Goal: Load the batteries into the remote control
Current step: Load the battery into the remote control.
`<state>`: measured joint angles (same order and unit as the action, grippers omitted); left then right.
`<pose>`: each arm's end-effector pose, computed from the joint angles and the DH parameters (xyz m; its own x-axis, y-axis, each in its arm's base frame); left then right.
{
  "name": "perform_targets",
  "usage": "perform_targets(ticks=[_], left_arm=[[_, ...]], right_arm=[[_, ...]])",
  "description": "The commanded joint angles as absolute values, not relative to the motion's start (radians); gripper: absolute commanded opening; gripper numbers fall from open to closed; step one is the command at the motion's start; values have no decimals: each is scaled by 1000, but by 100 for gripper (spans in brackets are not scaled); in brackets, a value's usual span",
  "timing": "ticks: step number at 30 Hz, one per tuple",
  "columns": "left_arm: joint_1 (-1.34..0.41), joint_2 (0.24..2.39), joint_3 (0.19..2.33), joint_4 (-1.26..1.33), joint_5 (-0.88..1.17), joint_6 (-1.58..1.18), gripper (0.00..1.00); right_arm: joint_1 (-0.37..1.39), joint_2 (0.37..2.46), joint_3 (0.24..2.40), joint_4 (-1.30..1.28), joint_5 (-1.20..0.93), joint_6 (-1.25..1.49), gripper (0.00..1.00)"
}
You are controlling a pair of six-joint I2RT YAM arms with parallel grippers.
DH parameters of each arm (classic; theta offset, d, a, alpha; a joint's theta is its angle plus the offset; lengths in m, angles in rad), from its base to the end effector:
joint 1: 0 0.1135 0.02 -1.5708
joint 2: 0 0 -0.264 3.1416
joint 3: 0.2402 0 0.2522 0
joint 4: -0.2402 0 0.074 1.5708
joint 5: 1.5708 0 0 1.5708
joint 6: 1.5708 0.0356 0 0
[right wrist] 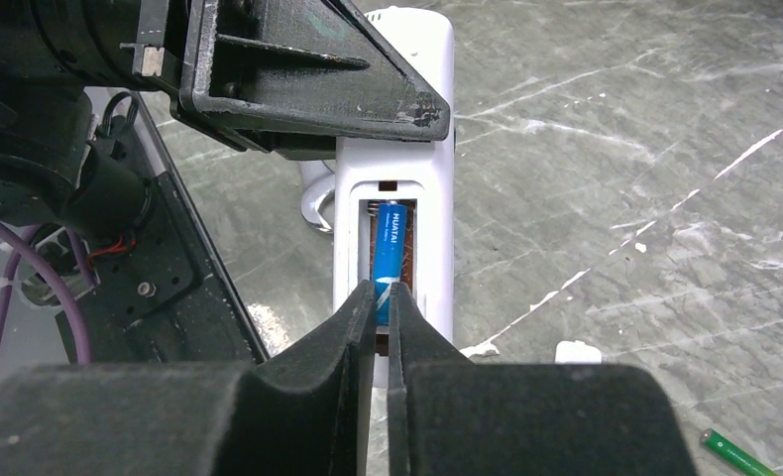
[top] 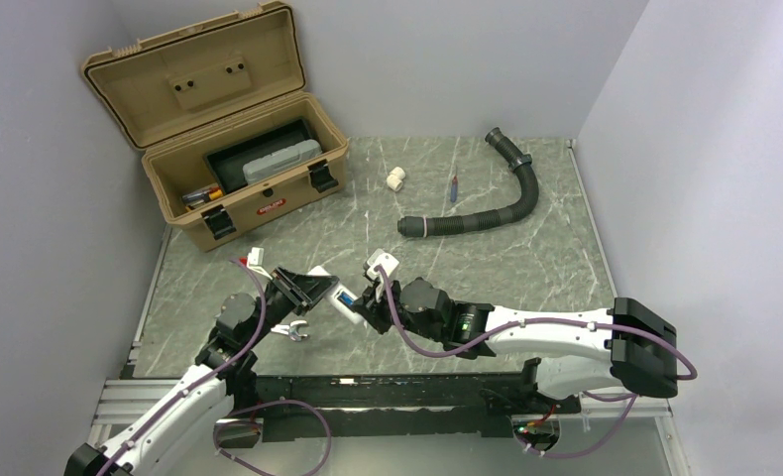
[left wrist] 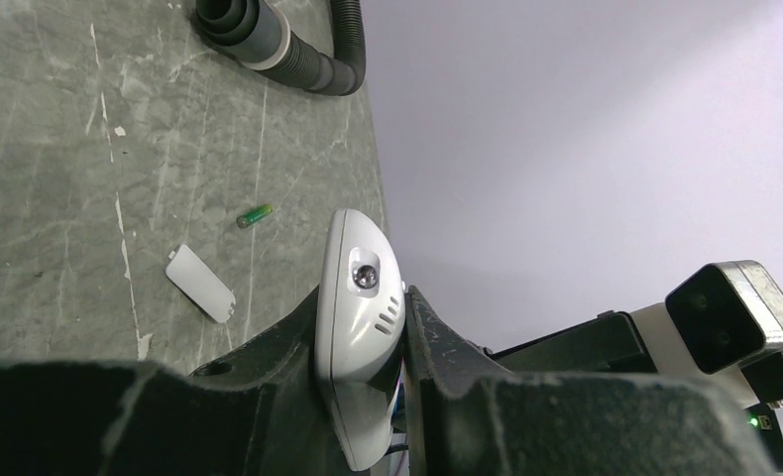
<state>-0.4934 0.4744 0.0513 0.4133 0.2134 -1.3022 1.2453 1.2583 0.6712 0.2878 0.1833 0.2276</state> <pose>0.1214 -0.0739 0.1872 -0.6284 -0.7319 -0.2634 0.1640 0.2063 -0.9646 0.0957 0.2634 0.2468 -0.2895 -0.1640 -0.9430 -0.8321 0.5301 0.1633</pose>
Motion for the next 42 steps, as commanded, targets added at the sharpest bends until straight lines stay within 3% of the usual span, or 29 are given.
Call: perform_targets(ticks=[1,11,17,27,42], left_arm=[[-497,464,64,459,240,-1302,0],[-496,468,61,440,241,-1272,0],[-497,465,73,406,242,-1223,0],[-497,420,100,324,224,-1063,0],[-498,448,182,193,201,-961,0]], right_arm=[[1241,1263,689,296,209,220,9],[1241,1258,696,328,212,228,0],[1242,1248,691,341,222,237,0],[1241,1258,703,319,223,255,27],[1241,1372,769,307,157,321,30]])
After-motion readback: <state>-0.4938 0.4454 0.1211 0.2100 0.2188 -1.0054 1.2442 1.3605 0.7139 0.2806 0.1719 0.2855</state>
